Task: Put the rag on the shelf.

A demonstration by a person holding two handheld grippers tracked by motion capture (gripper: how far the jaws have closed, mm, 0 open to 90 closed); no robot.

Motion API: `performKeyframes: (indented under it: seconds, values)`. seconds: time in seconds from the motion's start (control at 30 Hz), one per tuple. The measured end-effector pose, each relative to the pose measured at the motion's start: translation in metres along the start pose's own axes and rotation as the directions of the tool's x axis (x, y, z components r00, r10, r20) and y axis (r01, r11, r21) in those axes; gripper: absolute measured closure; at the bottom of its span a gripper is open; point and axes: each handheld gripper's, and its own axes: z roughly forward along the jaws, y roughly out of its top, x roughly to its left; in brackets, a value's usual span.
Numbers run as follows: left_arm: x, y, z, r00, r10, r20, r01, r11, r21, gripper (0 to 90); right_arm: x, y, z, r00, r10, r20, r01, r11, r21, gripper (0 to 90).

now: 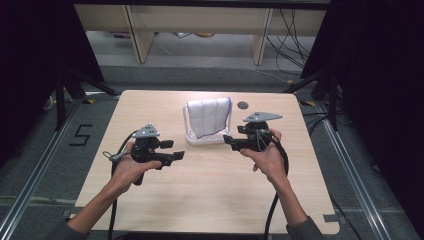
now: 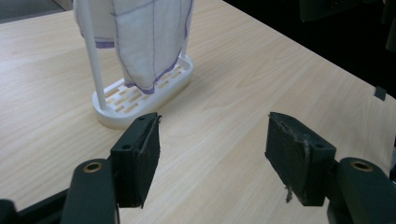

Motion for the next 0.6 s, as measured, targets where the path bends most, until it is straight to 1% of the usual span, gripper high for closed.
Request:
performKeyframes:
  seconds: [0.03,0.07,0.1,0.13,0.17,0.2,0.23,0.27,0.3,0.33,0.37,0.4,0.43,0.47,0.5,0.53,0.57,0.6]
  values:
    - [-0.001,-0.002,0.0,1.0,-0.001,0.006,0.001,1.0,0.007,34.4,0.001,-0.002,0.0,1.0,-0.001,0.002,0.001,1.0,0.0,35.6]
    - [-0.001,-0.002,0.0,1.0,-0.001,0.006,0.001,1.0,0.007,34.2,0.001,-0.004,0.0,1.0,0.001,-0.006,-0.001,1.0,0.0,35.5]
    - [-0.003,-0.005,0.0,0.9998,0.004,0.018,-0.004,0.9998,0.018,33.9,0.001,-0.006,0.0,1.0,0.005,-0.007,-0.005,1.0,-0.002,35.5]
    - [-0.003,-0.005,0.0,0.9998,0.004,0.018,-0.004,0.9998,0.018,33.6,0.001,-0.006,0.0,1.0,0.005,-0.007,-0.005,1.0,-0.002,35.5]
    - [-0.006,-0.008,0.0,0.9997,0.006,0.026,-0.007,0.9997,0.022,33.2,0.0,-0.009,0.0,1.0,-0.006,-0.005,0.006,1.0,-0.003,35.3]
    - [-0.006,-0.008,0.0,0.9997,0.006,0.026,-0.007,0.9997,0.022,33.0,0.0,-0.009,0.0,1.0,-0.006,-0.005,0.006,1.0,-0.003,35.3]
    - [-0.008,-0.011,-0.001,0.9997,0.009,0.022,-0.009,0.9996,0.027,32.7,0.002,-0.013,0.0,0.9998,0.018,-0.01,-0.018,1.0,-0.002,34.7]
    - [-0.008,-0.012,-0.001,0.9995,0.011,0.028,-0.012,0.9995,0.029,32.4,0.003,-0.014,-0.002,0.9992,0.039,-0.005,-0.038,0.999,0.015,34.6]
    - [-0.009,-0.014,-0.001,0.9997,0.009,0.024,-0.009,0.9997,0.023,32.0,0.002,-0.015,-0.001,0.9999,0.01,-0.003,-0.01,1.0,0.0,34.5]
    - [-0.009,-0.014,-0.001,0.9997,0.009,0.024,-0.009,0.9997,0.023,31.8,0.002,-0.015,-0.001,0.9999,0.01,-0.003,-0.01,1.0,0.0,34.5]
    - [-0.01,-0.017,-0.003,0.9993,0.006,0.037,-0.007,0.9997,0.023,31.5,0.003,-0.019,-0.001,0.9996,0.023,-0.014,-0.023,1.0,0.011,33.9]
    - [-0.01,-0.018,-0.003,0.9996,0.006,0.027,-0.006,0.9999,0.015,31.3,0.002,-0.02,-0.001,0.9998,0.014,-0.014,-0.014,1.0,-0.003,33.9]
    - [-0.01,-0.019,-0.004,0.9993,0.013,0.035,-0.014,0.9995,0.027,31.0,0.004,-0.022,-0.001,0.9998,0.016,-0.013,-0.016,1.0,-0.006,33.9]
    - [-0.01,-0.019,-0.004,0.9993,0.013,0.035,-0.014,0.9995,0.027,30.9,0.004,-0.022,-0.001,0.9998,0.016,-0.013,-0.016,1.0,-0.006,33.9]
    - [-0.011,-0.022,-0.005,0.9993,0.008,0.037,-0.009,0.9997,0.023,30.9,0.006,-0.023,-0.002,0.9993,0.035,-0.014,-0.035,0.999,0.012,33.8]
    - [-0.011,-0.024,-0.005,0.9994,0.002,0.035,-0.003,0.9998,0.021,30.7,0.008,-0.028,-0.002,0.9996,0.026,-0.012,-0.026,1.0,0.002,33.7]
    - [-0.011,-0.026,-0.006,0.9994,0.008,0.034,-0.009,0.9996,0.026,30.7,0.008,-0.029,-0.002,0.9996,0.011,-0.025,-0.011,1.0,-0.002,33.5]
    - [-0.011,-0.026,-0.006,0.9994,0.008,0.034,-0.009,0.9996,0.026,30.6,0.009,-0.03,-0.003,0.9995,0.02,-0.024,-0.02,1.0,0.014,33.2]
